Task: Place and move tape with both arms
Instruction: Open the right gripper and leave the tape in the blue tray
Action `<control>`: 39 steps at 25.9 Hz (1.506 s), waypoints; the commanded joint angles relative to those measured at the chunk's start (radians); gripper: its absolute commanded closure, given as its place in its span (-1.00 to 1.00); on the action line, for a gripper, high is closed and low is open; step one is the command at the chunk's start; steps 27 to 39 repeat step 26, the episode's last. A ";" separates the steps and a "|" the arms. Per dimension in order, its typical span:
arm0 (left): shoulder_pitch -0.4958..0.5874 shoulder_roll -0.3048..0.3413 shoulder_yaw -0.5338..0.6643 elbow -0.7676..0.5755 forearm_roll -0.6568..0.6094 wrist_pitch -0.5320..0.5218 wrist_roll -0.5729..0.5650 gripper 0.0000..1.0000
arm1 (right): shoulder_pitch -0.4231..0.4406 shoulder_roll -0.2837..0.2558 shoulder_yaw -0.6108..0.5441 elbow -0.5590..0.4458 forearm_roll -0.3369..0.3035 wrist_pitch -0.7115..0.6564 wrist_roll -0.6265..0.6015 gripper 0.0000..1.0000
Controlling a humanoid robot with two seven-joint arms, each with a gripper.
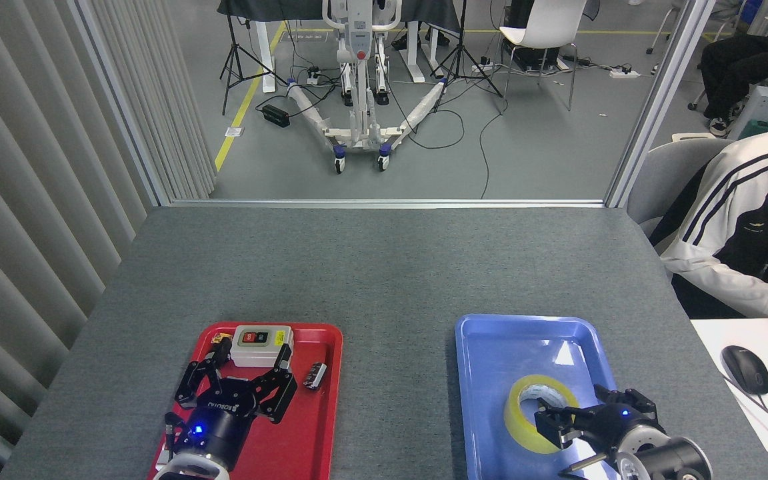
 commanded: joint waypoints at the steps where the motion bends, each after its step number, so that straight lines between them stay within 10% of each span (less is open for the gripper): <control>1: 0.001 0.000 0.000 0.000 0.002 0.000 0.000 -1.00 | 0.060 0.015 -0.075 -0.002 -0.008 0.028 -0.339 -0.99; 6: 0.005 0.001 0.000 0.002 0.002 -0.001 0.000 -1.00 | 0.129 0.061 -0.116 0.005 0.033 0.049 -0.755 -1.00; 39: 0.002 0.000 0.003 0.003 0.002 0.000 0.000 -1.00 | 0.169 0.119 -0.116 0.005 0.043 0.077 -0.763 -1.00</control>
